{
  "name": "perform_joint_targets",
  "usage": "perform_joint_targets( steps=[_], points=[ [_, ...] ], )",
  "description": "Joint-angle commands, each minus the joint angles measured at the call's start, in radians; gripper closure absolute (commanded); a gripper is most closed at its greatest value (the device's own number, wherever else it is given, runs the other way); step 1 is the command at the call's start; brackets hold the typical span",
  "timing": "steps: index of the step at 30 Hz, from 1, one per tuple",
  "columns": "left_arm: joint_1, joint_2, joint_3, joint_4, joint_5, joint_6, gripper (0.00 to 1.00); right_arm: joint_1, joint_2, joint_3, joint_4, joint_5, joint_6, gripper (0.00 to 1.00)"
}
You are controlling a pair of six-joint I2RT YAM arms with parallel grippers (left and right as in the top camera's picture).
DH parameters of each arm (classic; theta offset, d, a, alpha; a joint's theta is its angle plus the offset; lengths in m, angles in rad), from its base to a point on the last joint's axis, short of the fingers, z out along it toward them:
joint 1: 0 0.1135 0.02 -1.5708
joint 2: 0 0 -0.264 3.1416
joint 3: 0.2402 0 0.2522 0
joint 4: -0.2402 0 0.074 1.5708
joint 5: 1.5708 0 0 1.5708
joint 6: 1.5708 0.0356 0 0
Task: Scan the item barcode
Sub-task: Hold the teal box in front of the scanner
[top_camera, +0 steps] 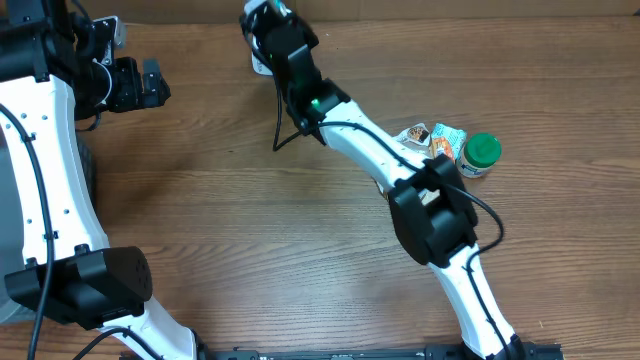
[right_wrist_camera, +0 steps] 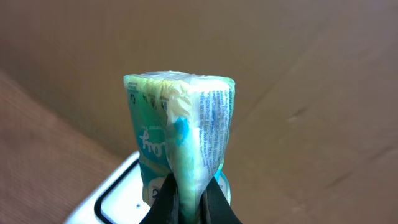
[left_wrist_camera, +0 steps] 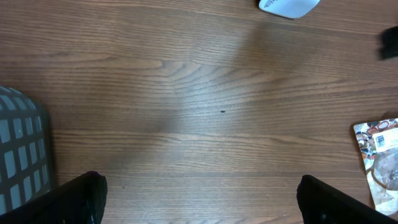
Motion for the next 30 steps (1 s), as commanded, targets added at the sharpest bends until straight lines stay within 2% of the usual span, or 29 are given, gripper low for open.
perform_joint_targets(
  steps=[1, 5, 13, 19, 24, 30],
  points=[
    [-0.007, -0.004, 0.006, 0.002, 0.009, 0.015, 0.01, -0.002, 0.05, 0.002, 0.023, 0.007, -0.119, 0.96],
    [-0.007, -0.004, 0.006, 0.002, 0.009, 0.015, 0.01, -0.008, 0.11, 0.002, 0.026, 0.01, -0.122, 0.96],
    [-0.007, -0.004, 0.006, 0.002, 0.009, 0.015, 0.0, -0.016, 0.113, 0.002, -0.02, -0.002, -0.159, 0.96],
    [-0.007, -0.004, 0.006, 0.002, 0.009, 0.015, 0.0, -0.043, 0.113, 0.002, -0.026, -0.025, -0.39, 0.96],
    [-0.007, -0.004, 0.006, 0.002, 0.009, 0.015, 0.01, -0.064, 0.113, 0.002, -0.026, -0.072, -0.459, 0.96],
    [-0.007, -0.004, 0.006, 0.002, 0.009, 0.015, 0.0, -0.057, 0.113, 0.002, -0.01, -0.168, -0.649, 0.96]
  ],
)
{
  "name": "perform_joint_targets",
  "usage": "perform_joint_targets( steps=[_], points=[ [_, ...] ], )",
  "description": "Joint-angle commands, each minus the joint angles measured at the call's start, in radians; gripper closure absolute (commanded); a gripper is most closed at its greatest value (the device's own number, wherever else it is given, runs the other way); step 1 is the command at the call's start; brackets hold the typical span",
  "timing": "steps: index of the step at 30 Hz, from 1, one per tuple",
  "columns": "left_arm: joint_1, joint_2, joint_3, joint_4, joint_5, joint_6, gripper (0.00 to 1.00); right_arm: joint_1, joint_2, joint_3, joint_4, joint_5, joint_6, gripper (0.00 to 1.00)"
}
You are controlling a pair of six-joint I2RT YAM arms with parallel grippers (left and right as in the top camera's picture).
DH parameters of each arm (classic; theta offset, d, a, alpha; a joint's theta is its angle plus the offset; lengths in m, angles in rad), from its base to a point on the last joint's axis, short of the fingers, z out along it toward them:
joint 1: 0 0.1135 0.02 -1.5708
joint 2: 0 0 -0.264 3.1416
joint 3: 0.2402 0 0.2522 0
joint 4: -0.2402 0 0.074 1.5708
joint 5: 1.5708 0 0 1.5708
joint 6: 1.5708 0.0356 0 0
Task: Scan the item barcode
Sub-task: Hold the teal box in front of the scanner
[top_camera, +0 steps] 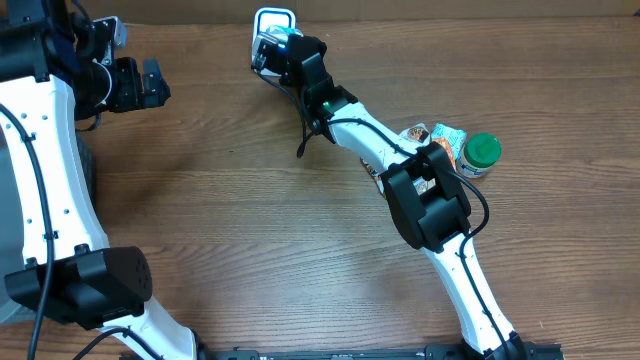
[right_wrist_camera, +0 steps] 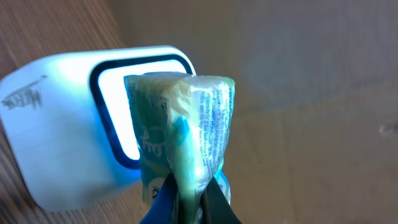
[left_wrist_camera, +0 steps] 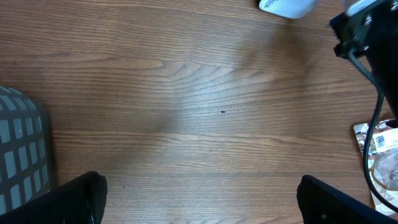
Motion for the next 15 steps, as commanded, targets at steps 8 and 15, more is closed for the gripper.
perform_joint_targets(
  steps=[8, 15],
  points=[
    [-0.007, -0.004, 0.006, 0.002, 0.008, 0.015, 0.0, 0.013, -0.004, 0.002, 0.033, -0.064, -0.125, 0.96],
    [-0.007, -0.004, 0.006, 0.002, 0.008, 0.015, 0.0, 0.038, -0.056, 0.002, 0.092, -0.06, -0.117, 0.96]
  ],
)
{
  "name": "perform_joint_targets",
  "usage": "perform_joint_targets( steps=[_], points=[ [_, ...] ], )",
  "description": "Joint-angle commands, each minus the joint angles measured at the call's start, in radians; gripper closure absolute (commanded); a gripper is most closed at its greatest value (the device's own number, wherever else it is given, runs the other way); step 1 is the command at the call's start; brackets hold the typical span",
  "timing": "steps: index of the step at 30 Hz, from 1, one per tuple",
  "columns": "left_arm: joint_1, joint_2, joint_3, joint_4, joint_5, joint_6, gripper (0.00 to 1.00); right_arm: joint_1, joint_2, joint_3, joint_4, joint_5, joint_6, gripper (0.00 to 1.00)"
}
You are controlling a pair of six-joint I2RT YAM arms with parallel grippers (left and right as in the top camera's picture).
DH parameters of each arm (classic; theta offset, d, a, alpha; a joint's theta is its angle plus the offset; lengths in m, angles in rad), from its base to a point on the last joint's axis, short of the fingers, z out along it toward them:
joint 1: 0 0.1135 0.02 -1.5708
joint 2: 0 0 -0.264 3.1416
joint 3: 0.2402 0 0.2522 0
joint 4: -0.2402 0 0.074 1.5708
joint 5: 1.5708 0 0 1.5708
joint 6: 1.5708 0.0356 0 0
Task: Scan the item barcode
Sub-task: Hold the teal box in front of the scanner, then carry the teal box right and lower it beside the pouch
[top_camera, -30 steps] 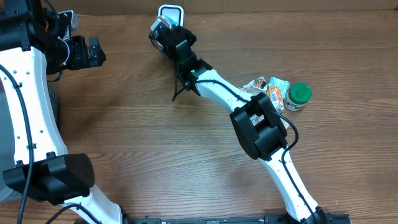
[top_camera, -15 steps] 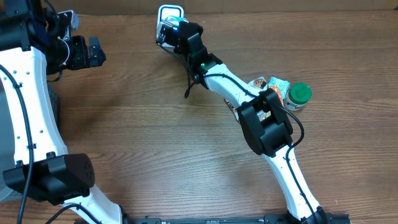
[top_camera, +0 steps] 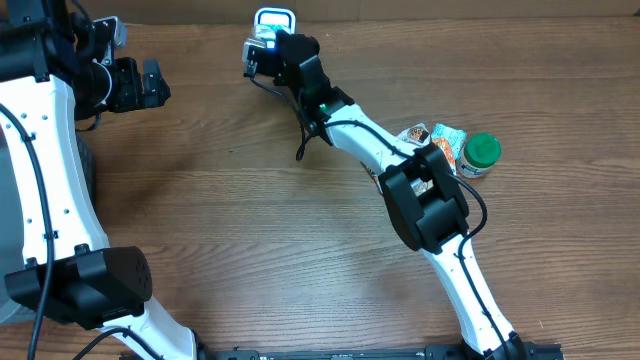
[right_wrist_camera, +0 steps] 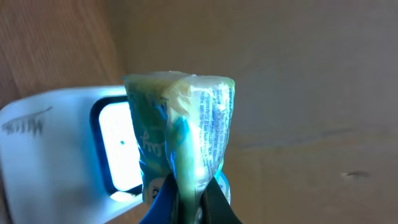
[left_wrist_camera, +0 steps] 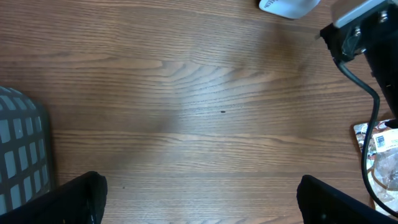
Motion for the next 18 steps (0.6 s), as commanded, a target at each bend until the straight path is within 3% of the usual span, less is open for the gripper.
perform_joint_targets(
  steps=[1, 6, 9, 15, 18],
  points=[
    [-0.007, -0.004, 0.006, 0.002, 0.008, 0.015, 0.01, 0.029, -0.09, 0.002, 0.009, -0.005, 0.012, 0.96],
    [-0.007, -0.004, 0.006, 0.002, 0.009, 0.015, 0.0, 0.046, -0.224, 0.002, -0.034, -0.005, 0.177, 0.96],
    [-0.007, -0.004, 0.006, 0.002, 0.009, 0.015, 0.0, 0.069, -0.364, 0.002, -0.168, 0.021, 0.353, 0.96],
    [-0.007, -0.004, 0.006, 0.002, 0.009, 0.015, 0.0, 0.103, -0.723, 0.002, -0.756, 0.02, 1.007, 0.96],
    [-0.007, -0.004, 0.006, 0.002, 0.009, 0.015, 0.0, 0.095, -0.836, 0.002, -1.03, 0.015, 1.186, 0.96]
  ],
)
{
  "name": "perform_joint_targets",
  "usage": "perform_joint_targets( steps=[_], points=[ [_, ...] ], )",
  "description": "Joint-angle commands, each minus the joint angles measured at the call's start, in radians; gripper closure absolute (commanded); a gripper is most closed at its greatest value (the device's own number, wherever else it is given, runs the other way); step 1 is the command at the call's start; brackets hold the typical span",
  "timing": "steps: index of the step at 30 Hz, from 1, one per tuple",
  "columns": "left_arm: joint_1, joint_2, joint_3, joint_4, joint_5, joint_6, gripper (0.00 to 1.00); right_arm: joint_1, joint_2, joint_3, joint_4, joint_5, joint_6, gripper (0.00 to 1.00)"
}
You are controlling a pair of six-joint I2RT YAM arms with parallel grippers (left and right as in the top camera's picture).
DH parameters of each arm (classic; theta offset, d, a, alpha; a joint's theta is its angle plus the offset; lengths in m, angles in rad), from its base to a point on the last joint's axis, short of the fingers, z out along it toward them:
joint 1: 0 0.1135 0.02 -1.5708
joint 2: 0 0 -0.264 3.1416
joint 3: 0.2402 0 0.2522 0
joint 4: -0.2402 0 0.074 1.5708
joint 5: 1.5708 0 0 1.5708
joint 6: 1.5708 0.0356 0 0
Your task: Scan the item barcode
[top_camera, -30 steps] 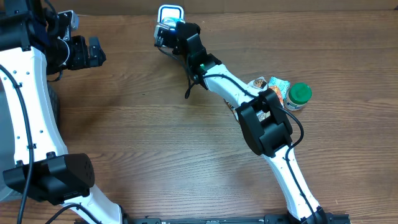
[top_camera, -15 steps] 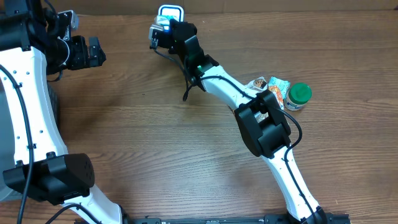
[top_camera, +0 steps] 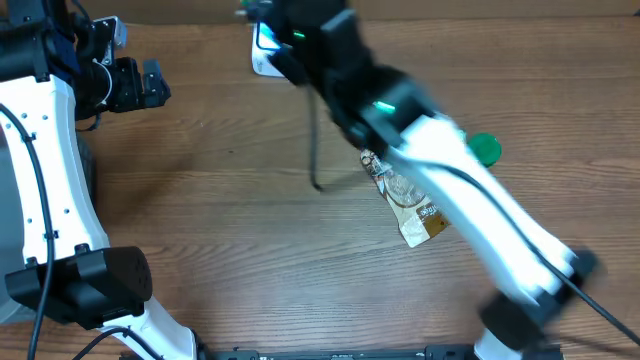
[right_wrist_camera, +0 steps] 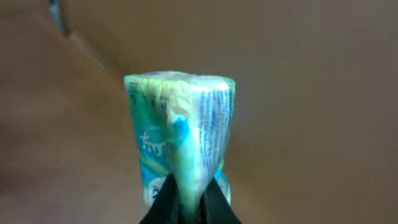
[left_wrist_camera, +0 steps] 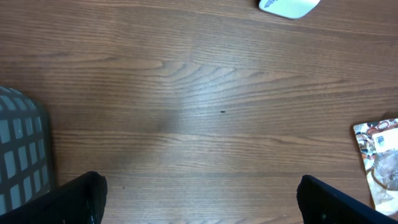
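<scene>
My right gripper (right_wrist_camera: 189,190) is shut on a green and white plastic pack (right_wrist_camera: 180,130), held upright with small print on its right face. Behind the pack, the right wrist view shows only blurred brown. The white scanner (top_camera: 260,50) sits at the table's far edge, its window glowing blue, and shows again as a white scanner (left_wrist_camera: 288,6) at the top of the left wrist view. In the overhead view the right arm (top_camera: 420,130) is blurred and looms large, its head close by the scanner. My left gripper (left_wrist_camera: 199,200) is open over bare wood.
A green-lidded jar (top_camera: 487,148) and a printed snack packet (top_camera: 412,210) lie at centre right, the packet (left_wrist_camera: 378,155) also at the left wrist view's right edge. A grey basket (left_wrist_camera: 18,149) stands at the left. The left arm (top_camera: 40,150) runs along the table's left side.
The right arm has moved and now appears blurred and much larger in the overhead view. The scanner has dropped out of the right wrist view. The pack stays gripped, and the left arm is unchanged.
At first the right gripper held the pack just above the scanner, whose window was dark. Then the pack was in front of the scanner's glowing blue window, and was still there a moment later. Now the arm has shifted, with the pack still gripped.
</scene>
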Motion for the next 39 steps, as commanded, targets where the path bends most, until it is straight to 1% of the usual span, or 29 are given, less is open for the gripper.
perform_joint_targets(
  steps=[1, 3, 6, 8, 10, 12, 13, 15, 19, 20, 22, 23, 24, 25, 26, 29, 31, 33, 34, 35, 39],
  points=[
    [-0.007, -0.004, 0.006, 0.002, 0.009, 0.015, 0.0, -0.024, -0.105, 0.001, -0.217, -0.006, 0.36, 0.96],
    [-0.007, -0.004, 0.006, 0.002, 0.009, 0.015, 0.0, -0.039, -0.135, 0.001, -0.376, -0.011, 0.414, 0.96],
    [-0.007, -0.003, 0.006, 0.002, 0.009, 0.015, 0.01, -0.086, -0.135, -0.005, -0.608, -0.012, 0.49, 0.96],
    [-0.007, -0.004, 0.006, 0.002, 0.009, 0.015, 0.01, -0.137, -0.126, -0.064, -0.695, -0.018, 0.532, 0.96],
    [-0.007, -0.004, 0.006, 0.002, 0.009, 0.015, 0.0, -0.197, -0.12, -0.179, -0.696, -0.034, 0.538, 0.96],
    [-0.007, -0.004, 0.006, 0.002, 0.009, 0.015, 0.0, -0.264, -0.12, -0.356, -0.635, -0.058, 0.547, 0.96],
    [-0.007, -0.004, 0.006, 0.002, 0.009, 0.015, 0.0, -0.282, -0.12, -0.411, -0.608, -0.071, 0.547, 0.96],
    [-0.007, -0.004, 0.006, 0.002, 0.009, 0.015, 0.0, -0.314, -0.12, -0.51, -0.552, -0.097, 0.547, 0.96],
    [-0.007, -0.004, 0.006, 0.002, 0.009, 0.015, 0.0, -0.362, -0.12, -0.657, -0.45, -0.124, 0.547, 0.96],
    [-0.007, -0.004, 0.006, 0.002, 0.009, 0.015, 0.0, -0.374, -0.12, -0.687, -0.427, -0.129, 0.547, 0.95],
    [-0.007, -0.004, 0.006, 0.002, 0.009, 0.015, 0.0, -0.393, -0.12, -0.726, -0.393, -0.141, 0.547, 0.83],
    [-0.007, -0.004, 0.006, 0.002, 0.009, 0.015, 0.01, -0.402, -0.12, -0.739, -0.382, -0.146, 0.547, 0.71],
    [-0.007, -0.004, 0.006, 0.002, 0.009, 0.015, 0.0, -0.407, -0.12, -0.742, -0.379, -0.146, 0.547, 0.65],
    [-0.007, -0.004, 0.006, 0.002, 0.009, 0.015, 0.0, -0.414, -0.121, -0.742, -0.375, -0.146, 0.547, 0.54],
    [-0.007, -0.004, 0.006, 0.002, 0.009, 0.015, 0.0, -0.414, -0.123, -0.74, -0.372, -0.146, 0.547, 0.5],
    [-0.007, -0.004, 0.006, 0.002, 0.009, 0.015, 0.01, -0.414, -0.151, -0.694, -0.38, -0.167, 0.544, 0.45],
    [-0.007, -0.004, 0.006, 0.002, 0.009, 0.015, 0.0, -0.413, -0.185, -0.644, -0.389, -0.211, 0.539, 0.44],
    [-0.007, -0.004, 0.006, 0.002, 0.009, 0.015, 0.01, -0.412, -0.257, -0.562, -0.405, -0.308, 0.54, 0.4],
    [-0.007, -0.004, 0.006, 0.002, 0.009, 0.015, 0.01, -0.412, -0.29, -0.524, -0.416, -0.361, 0.541, 0.35],
    [-0.007, -0.004, 0.006, 0.002, 0.009, 0.015, 0.01, -0.412, -0.348, -0.451, -0.44, -0.47, 0.547, 0.0],
    [-0.007, -0.004, 0.006, 0.002, 0.009, 0.015, 0.0, -0.412, -0.448, -0.365, -0.418, -0.673, 0.547, 0.0]
  ],
)
